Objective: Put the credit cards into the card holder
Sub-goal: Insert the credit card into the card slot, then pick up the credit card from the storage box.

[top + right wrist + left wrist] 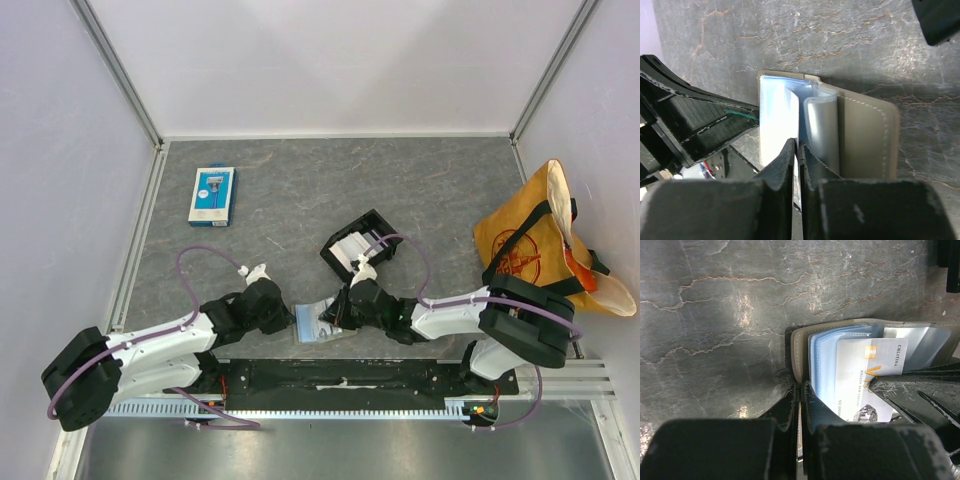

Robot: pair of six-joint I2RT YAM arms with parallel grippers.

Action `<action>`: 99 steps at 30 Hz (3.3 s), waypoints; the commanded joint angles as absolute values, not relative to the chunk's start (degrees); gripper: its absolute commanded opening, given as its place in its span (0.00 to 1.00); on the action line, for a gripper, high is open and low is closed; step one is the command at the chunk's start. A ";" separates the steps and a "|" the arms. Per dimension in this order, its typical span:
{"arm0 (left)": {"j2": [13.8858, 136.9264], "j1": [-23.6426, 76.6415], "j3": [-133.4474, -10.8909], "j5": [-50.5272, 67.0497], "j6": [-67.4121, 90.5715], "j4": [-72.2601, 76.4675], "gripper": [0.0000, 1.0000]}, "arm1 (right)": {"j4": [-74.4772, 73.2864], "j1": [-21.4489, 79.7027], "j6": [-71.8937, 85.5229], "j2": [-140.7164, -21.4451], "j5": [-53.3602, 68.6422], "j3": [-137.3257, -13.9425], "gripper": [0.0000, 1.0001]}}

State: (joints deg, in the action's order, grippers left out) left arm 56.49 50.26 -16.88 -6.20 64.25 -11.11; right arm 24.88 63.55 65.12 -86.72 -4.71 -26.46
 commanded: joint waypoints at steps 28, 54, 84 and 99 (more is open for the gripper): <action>58.53 50.27 -19.42 -5.71 61.26 -11.60 0.02 | 8.97 68.55 53.44 -88.68 -7.30 -39.72 0.41; 52.64 50.27 -29.09 -4.31 56.87 -22.94 0.02 | -10.19 57.06 38.51 -73.48 -16.43 -49.04 0.65; 52.65 50.36 -27.77 -5.10 57.57 -22.15 0.02 | -12.04 28.83 16.53 -95.44 11.68 -63.37 0.87; 53.17 50.36 -28.12 -5.19 57.66 -22.15 0.02 | -11.86 27.07 16.08 -98.00 21.43 -63.37 0.87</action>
State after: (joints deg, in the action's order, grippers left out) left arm 53.15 50.26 -27.20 -4.43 58.83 -22.68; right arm -12.99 27.73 16.93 -97.65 16.56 -61.19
